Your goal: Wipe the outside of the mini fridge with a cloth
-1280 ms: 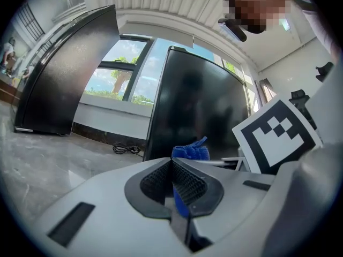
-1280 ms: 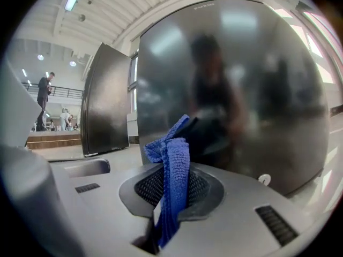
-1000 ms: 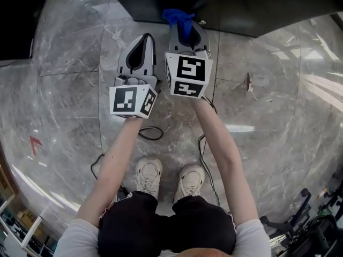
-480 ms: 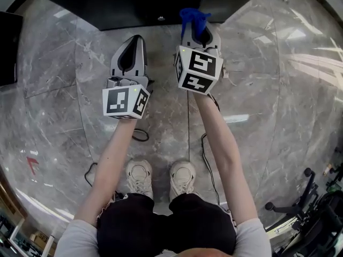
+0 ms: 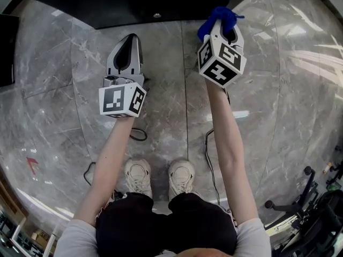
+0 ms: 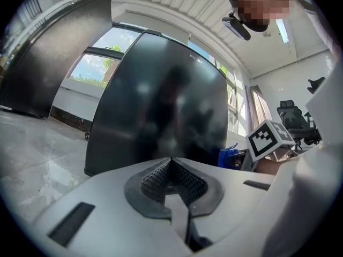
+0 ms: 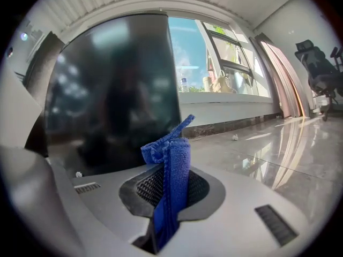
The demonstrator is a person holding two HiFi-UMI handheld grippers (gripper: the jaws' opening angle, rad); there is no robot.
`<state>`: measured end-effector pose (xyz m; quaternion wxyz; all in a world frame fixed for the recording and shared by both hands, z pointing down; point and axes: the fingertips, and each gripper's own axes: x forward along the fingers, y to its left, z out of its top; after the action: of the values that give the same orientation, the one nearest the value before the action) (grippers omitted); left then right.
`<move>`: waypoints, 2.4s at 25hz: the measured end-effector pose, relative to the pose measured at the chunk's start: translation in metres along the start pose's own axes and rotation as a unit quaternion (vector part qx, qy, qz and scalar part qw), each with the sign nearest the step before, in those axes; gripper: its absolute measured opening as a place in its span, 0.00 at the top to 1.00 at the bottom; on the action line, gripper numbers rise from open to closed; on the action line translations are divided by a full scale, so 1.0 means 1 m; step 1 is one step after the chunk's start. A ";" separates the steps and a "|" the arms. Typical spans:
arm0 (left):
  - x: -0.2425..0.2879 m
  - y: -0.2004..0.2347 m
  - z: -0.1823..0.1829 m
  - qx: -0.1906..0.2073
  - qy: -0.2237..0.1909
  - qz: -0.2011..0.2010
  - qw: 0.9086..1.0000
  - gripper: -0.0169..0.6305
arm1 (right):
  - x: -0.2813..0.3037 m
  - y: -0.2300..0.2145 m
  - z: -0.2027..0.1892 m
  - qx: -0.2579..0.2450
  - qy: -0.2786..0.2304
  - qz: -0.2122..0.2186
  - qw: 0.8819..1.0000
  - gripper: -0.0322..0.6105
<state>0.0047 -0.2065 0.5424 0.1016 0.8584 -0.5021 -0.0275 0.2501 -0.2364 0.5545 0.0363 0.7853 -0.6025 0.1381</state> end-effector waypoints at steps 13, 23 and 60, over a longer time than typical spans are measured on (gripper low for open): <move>0.002 -0.008 -0.008 0.003 0.007 -0.010 1.000 0.97 | 0.010 -0.039 0.001 0.006 0.004 -0.042 0.999 0.85; -0.002 -0.001 -0.001 -0.011 0.000 0.008 1.000 0.97 | -0.013 -0.069 0.014 0.107 -0.012 -0.075 0.991 0.85; -0.057 0.004 0.082 0.074 -0.046 0.013 0.996 0.97 | -0.132 0.140 0.036 -0.054 -0.027 0.189 0.980 0.85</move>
<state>-0.0397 -0.1711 0.4596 0.0145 0.8550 -0.5177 -0.0281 0.0914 -0.1584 0.4701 0.0359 0.6577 -0.7472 0.0883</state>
